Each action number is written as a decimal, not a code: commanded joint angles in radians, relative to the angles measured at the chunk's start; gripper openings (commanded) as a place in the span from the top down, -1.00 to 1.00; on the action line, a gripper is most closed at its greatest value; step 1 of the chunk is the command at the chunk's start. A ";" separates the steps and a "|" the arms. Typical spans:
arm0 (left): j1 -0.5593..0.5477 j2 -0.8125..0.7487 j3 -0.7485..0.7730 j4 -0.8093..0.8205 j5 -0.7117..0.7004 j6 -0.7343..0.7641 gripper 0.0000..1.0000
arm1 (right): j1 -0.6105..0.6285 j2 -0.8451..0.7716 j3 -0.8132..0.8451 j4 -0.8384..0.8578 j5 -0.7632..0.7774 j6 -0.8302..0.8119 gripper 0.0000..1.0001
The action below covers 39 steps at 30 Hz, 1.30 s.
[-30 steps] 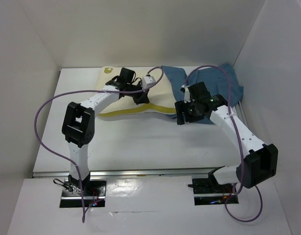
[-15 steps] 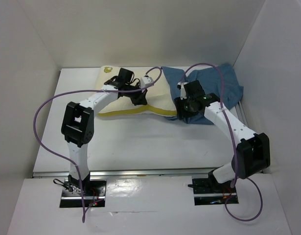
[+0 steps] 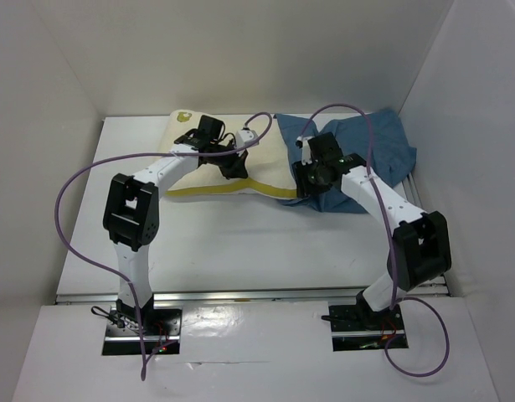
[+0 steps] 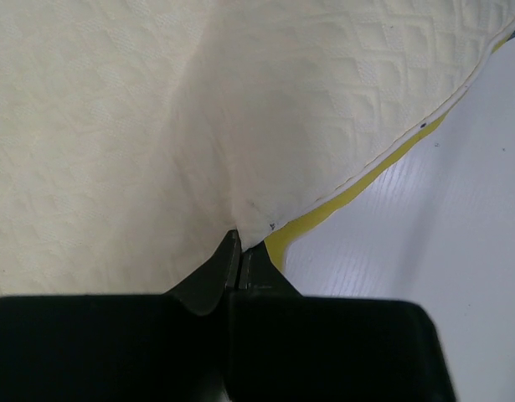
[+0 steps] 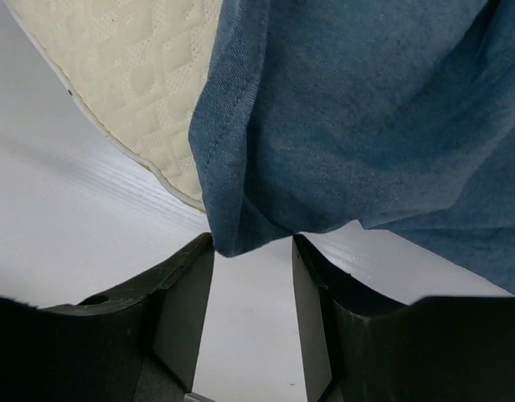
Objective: Put the pillow into the pillowcase
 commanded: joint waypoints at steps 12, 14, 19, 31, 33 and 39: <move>0.011 -0.047 0.011 0.019 0.019 -0.024 1.00 | -0.001 0.056 0.046 0.083 -0.048 -0.022 0.52; 0.011 -0.047 0.011 0.008 0.019 -0.033 1.00 | -0.001 0.066 0.055 0.083 -0.070 -0.031 0.85; 0.011 -0.045 0.011 0.031 0.001 -0.104 1.00 | -0.001 0.075 0.119 0.046 -0.137 -0.031 1.00; 0.011 -0.014 0.041 0.117 -0.033 -0.332 1.00 | 0.183 0.113 0.394 -0.143 -0.263 -0.012 1.00; 0.011 -0.014 0.041 0.141 -0.033 -0.358 1.00 | 0.183 0.125 0.417 -0.157 -0.274 -0.012 1.00; 0.011 -0.005 0.051 0.175 -0.033 -0.461 1.00 | 0.203 0.135 0.394 -0.166 -0.349 -0.003 1.00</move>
